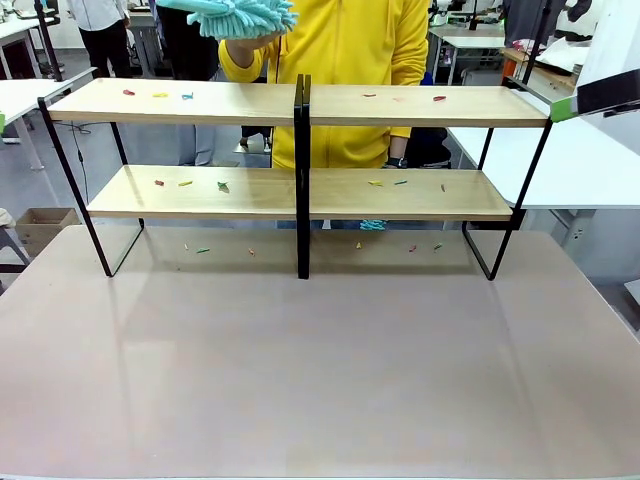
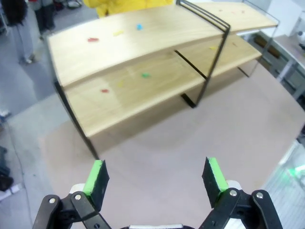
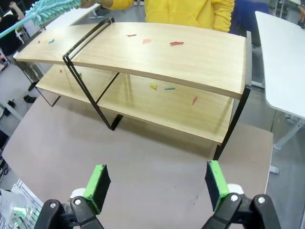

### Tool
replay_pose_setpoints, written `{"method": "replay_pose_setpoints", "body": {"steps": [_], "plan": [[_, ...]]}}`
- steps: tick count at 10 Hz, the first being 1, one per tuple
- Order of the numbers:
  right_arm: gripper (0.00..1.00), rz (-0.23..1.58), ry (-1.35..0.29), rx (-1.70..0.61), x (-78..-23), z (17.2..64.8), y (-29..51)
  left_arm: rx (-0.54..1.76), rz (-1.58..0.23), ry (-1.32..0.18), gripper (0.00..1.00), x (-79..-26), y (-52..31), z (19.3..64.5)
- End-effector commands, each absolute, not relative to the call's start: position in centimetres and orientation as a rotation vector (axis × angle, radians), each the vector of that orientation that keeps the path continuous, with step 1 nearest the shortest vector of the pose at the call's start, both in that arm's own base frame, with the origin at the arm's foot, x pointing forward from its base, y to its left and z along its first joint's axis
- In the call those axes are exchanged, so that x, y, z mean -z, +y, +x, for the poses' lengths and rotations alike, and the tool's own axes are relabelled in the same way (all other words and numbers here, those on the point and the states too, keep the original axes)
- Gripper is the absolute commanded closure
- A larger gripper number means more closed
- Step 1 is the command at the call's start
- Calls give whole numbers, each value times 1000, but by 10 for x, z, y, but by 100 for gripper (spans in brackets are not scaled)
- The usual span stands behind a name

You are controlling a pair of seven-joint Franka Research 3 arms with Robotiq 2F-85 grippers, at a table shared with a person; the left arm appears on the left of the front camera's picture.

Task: Clean the shelves.
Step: Pick up the Duster when the human hands it over.

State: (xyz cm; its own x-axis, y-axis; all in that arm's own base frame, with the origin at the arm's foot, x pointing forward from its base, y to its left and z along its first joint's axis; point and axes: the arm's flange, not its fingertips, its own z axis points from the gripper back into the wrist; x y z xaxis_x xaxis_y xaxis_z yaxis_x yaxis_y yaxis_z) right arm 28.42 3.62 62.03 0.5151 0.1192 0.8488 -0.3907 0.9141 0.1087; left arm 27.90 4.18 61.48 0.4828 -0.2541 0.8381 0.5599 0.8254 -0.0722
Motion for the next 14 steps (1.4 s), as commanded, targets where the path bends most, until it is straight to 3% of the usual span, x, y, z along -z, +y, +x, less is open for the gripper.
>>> {"method": "replay_pose_setpoints", "body": {"steps": [1,2,3,4,5,6,7,8,10,14], "plan": [[0,306,-985,-310,-620,284,35,241,-650,-777,0,-650,28,315],[0,306,-985,-310,-620,284,35,-30,-802,-657,0,-670,12,348],[0,306,-985,-310,-620,284,35,-60,-953,-489,0,-678,0,372],[0,306,-985,-310,-620,284,35,-159,-980,-444,0,-679,-7,397],[0,306,-985,-310,-620,284,35,-131,-1076,-372,0,-674,-13,418],[0,306,-985,-310,-620,284,35,-111,-1061,-419,0,-652,-19,419],[0,306,-985,-310,-620,284,35,62,-960,-505,0,-667,-22,400],[0,306,-985,-310,-620,284,35,-20,-1045,-432,0,-659,-26,423],[0,306,-985,-310,-620,284,35,2,-1220,-133,0,-663,-43,442],[0,306,-985,-310,-620,284,35,-225,-1321,-39,0,-646,-71,508]]}}
